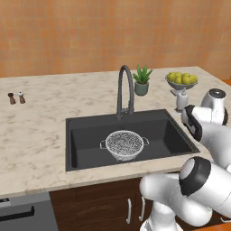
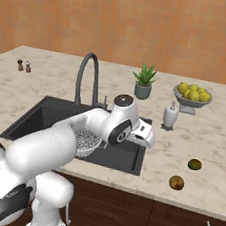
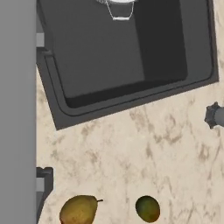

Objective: Put the colander in the sink, put the mango, pear in the colander, and turn on the sink faucet and pour water over the colander.

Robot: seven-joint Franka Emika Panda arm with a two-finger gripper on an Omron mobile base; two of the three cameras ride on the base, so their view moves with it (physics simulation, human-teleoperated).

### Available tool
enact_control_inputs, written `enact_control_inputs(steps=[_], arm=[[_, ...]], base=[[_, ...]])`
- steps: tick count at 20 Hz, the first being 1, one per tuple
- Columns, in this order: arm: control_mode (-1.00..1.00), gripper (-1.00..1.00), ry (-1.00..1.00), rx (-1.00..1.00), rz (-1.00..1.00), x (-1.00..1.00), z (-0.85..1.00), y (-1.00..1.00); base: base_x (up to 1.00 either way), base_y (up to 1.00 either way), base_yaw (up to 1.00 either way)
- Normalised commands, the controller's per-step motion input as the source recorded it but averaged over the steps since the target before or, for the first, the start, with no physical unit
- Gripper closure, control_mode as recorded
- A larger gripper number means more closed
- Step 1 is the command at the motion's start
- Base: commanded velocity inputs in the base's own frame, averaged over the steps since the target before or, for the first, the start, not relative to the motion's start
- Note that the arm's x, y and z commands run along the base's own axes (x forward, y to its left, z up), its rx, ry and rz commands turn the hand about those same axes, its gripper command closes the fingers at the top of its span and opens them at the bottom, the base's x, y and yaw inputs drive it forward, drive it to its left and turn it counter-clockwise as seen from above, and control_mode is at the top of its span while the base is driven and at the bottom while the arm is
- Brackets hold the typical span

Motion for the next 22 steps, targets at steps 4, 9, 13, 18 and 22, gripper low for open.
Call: enact_control_inputs(steps=[4, 9, 13, 18, 22], arm=[[-1.00, -1.00, 0.07, 0.02, 0.00, 0.13, -0.04, -0.78], [-1.00, -1.00, 0.03, 0.00, 0.01, 0.35, -0.06, -0.69], [-1.00, -1.00, 0.00, 0.01, 0.02, 0.19, -0.06, -0.74], [-1.00, -1.00, 0.00, 0.00, 0.02, 0.22, -0.23, -0.62], [-1.00, -1.00, 0.01, 0.00, 0.00, 0.11, -0.19, -0.53]], base=[[0.00, 0.00, 0.00], [0.00, 0.00, 0.00], [0.00, 0.00, 0.00], [0.00, 0.00, 0.00], [0.00, 0.00, 0.00]])
